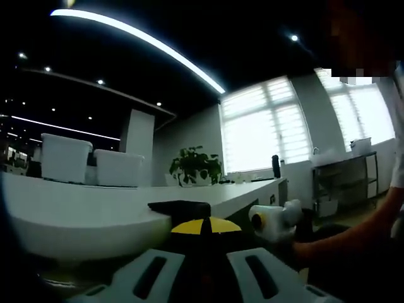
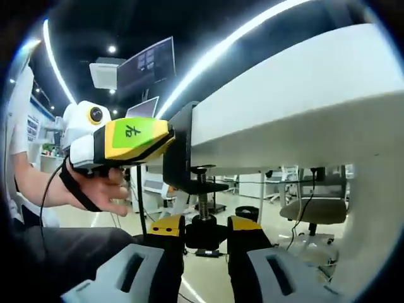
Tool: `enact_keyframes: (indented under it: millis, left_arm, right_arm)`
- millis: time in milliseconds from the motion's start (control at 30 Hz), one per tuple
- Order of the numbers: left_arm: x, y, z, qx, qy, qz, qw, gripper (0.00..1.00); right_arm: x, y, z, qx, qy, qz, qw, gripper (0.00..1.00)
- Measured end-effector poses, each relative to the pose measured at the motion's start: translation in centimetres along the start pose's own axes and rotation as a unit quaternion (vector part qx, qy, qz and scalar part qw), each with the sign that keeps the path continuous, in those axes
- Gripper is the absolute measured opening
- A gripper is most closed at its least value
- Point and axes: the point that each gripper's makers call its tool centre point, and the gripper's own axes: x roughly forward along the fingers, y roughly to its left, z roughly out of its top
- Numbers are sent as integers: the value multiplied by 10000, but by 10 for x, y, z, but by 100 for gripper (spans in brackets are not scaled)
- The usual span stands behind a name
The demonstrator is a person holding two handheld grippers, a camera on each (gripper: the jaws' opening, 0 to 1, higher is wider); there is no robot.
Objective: Clamp the fixed fixture on the desktop, loosen the retaining clip, secure it to the edge of the desk, and tighten the retaining clip.
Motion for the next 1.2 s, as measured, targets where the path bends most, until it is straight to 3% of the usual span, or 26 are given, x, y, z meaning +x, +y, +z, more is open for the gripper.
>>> enact_keyframes:
  millis: [100, 133, 167, 267, 333, 367, 400, 500, 633, 867, 1100, 1200]
  left_arm:
    - [0, 1, -1, 15, 54, -28, 10000, 3]
    - [0, 1, -1, 40, 70, -34, 10000, 3]
    - [1, 1, -1, 48, 83, -34, 9999, 3]
    - [1, 1, -1, 36, 96, -24, 9999, 3]
    - [1, 1, -1, 31, 107, -22, 9999, 3]
    - [1, 1, -1, -25, 94, -38, 9999, 3]
    - [1, 2, 0, -92, 57, -46, 9999, 3]
    - [1, 1, 1, -108, 49, -54, 9999, 3]
    - [1, 0, 2, -2, 95, -66, 9999, 3]
    - [0, 1, 5, 165, 128, -55, 9998, 3]
    - [-1, 2, 6, 139, 90, -28, 9999, 3]
    - [-1, 2, 6, 134, 68, -23, 9999, 3]
  right_arm:
    - [-1, -1, 0, 30, 17, -147, 9999, 27]
    - [-3, -3, 4, 154, -110, -276, 9994, 31]
    - [-5, -7, 6, 256, -245, -452, 9984, 37]
    - [-17, -18, -4, 383, -161, -1036, 9938, 47]
    - [-22, -18, -3, 418, -259, -1269, 9907, 46]
    - [-22, -8, -3, 455, -229, -1284, 9904, 46]
    - [-20, -4, -3, 414, -218, -1305, 9903, 47]
    - [-17, -1, 2, -300, -126, -1743, 9842, 47]
    - [-19, -1, -1, -268, -169, -2287, 9730, 46]
    - [-13, 1, -4, 75, -316, -2343, 9716, 41]
    - [-13, -1, -2, -166, -250, -2367, 9711, 25]
    - [-15, -6, -2, -94, -219, -2272, 9736, 24]
